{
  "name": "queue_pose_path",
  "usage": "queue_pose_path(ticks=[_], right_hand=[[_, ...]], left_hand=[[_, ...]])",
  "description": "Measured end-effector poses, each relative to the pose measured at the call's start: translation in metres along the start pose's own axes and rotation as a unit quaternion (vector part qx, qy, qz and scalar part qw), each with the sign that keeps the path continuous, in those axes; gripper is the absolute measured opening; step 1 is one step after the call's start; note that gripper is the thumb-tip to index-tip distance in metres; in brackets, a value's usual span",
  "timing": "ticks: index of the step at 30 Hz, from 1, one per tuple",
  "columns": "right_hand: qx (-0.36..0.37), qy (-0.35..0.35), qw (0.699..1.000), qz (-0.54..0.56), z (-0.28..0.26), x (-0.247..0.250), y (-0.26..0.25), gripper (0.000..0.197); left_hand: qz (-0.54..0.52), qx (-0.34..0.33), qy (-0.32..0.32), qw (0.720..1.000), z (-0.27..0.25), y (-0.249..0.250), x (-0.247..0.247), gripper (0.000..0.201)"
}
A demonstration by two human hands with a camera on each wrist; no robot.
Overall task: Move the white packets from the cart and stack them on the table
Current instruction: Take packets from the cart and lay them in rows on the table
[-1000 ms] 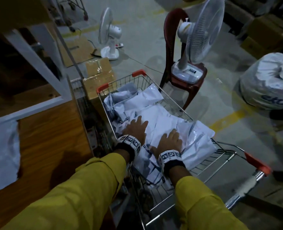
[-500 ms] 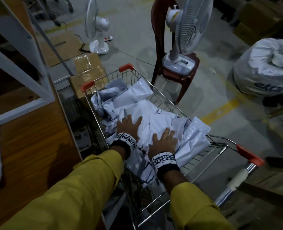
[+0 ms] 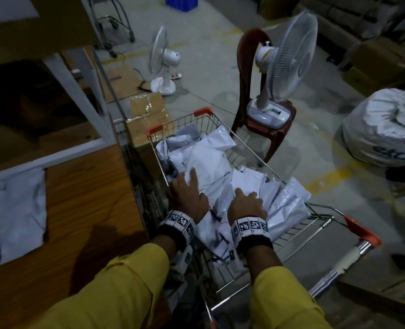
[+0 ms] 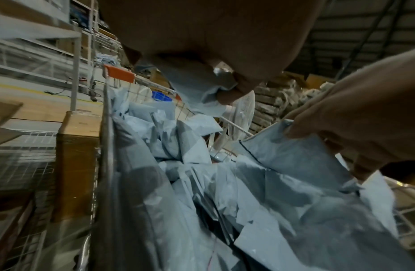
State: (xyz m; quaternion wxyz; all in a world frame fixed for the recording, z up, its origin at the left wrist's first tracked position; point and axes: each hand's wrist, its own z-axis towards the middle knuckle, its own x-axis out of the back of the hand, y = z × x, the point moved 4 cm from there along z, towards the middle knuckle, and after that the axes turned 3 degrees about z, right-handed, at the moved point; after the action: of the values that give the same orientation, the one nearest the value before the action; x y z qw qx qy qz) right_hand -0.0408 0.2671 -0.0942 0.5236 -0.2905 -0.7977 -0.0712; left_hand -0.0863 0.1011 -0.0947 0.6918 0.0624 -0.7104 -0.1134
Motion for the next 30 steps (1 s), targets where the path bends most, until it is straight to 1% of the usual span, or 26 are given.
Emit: queue_pose_path(ticks=[1, 5, 8, 10, 13, 15, 16, 19, 21, 22, 24, 25, 26, 27, 28, 30], right_hand=[[0.003, 0.015, 1.0, 0.015, -0.006, 0.004, -0.003, 0.045], [0.042, 0.082, 0.994, 0.066, -0.038, 0.012, -0.029, 0.04], [0.099, 0.128, 0.985, 0.068, -0.066, 0.006, -0.062, 0.042], [0.152, 0.151, 0.974, 0.072, -0.086, -0.001, -0.089, 0.045], [0.234, 0.156, 0.959, 0.043, -0.117, -0.012, -0.138, 0.05], [0.278, 0.134, 0.951, 0.021, -0.138, -0.025, -0.166, 0.054], [0.295, 0.111, 0.949, 0.007, -0.146, -0.035, -0.177, 0.057], [0.332, 0.041, 0.941, -0.054, -0.163, -0.071, -0.197, 0.065], [0.348, 0.004, 0.934, -0.086, -0.17, -0.09, -0.201, 0.067], [0.35, -0.01, 0.932, -0.097, -0.172, -0.097, -0.203, 0.067], [0.349, -0.028, 0.93, -0.109, -0.171, -0.103, -0.201, 0.07], [0.351, -0.035, 0.929, -0.115, -0.171, -0.105, -0.203, 0.073], [0.351, -0.044, 0.928, -0.119, -0.171, -0.106, -0.204, 0.076], [0.354, -0.049, 0.926, -0.119, -0.171, -0.107, -0.205, 0.078], [0.362, -0.047, 0.923, -0.119, -0.172, -0.109, -0.207, 0.08], [0.386, -0.033, 0.915, -0.115, -0.174, -0.111, -0.212, 0.081]], left_hand=[[-0.009, 0.017, 0.013, 1.0, -0.006, -0.008, 0.009, 0.083], [-0.023, 0.15, 0.048, 0.987, -0.032, -0.052, 0.043, 0.089], [-0.017, 0.203, 0.077, 0.976, -0.056, -0.094, 0.063, 0.089], [-0.023, 0.235, 0.075, 0.969, -0.075, -0.125, 0.074, 0.087], [-0.021, 0.274, 0.072, 0.959, -0.103, -0.169, 0.078, 0.086], [-0.013, 0.289, 0.07, 0.955, -0.116, -0.195, 0.076, 0.088], [-0.014, 0.294, 0.066, 0.953, -0.121, -0.206, 0.074, 0.088], [-0.013, 0.298, 0.054, 0.953, -0.133, -0.229, 0.076, 0.082], [-0.023, 0.295, 0.061, 0.953, -0.142, -0.239, 0.081, 0.075], [-0.026, 0.273, 0.069, 0.959, -0.146, -0.245, 0.084, 0.071], [0.001, 0.187, 0.06, 0.98, -0.151, -0.252, 0.084, 0.067], [0.027, 0.149, 0.037, 0.988, -0.152, -0.26, 0.083, 0.065], [0.048, 0.126, 0.003, 0.991, -0.153, -0.267, 0.081, 0.064], [0.059, 0.118, -0.026, 0.991, -0.153, -0.273, 0.08, 0.065], [0.065, 0.119, -0.041, 0.99, -0.154, -0.277, 0.08, 0.066], [0.068, 0.127, -0.05, 0.988, -0.152, -0.28, 0.085, 0.068]])
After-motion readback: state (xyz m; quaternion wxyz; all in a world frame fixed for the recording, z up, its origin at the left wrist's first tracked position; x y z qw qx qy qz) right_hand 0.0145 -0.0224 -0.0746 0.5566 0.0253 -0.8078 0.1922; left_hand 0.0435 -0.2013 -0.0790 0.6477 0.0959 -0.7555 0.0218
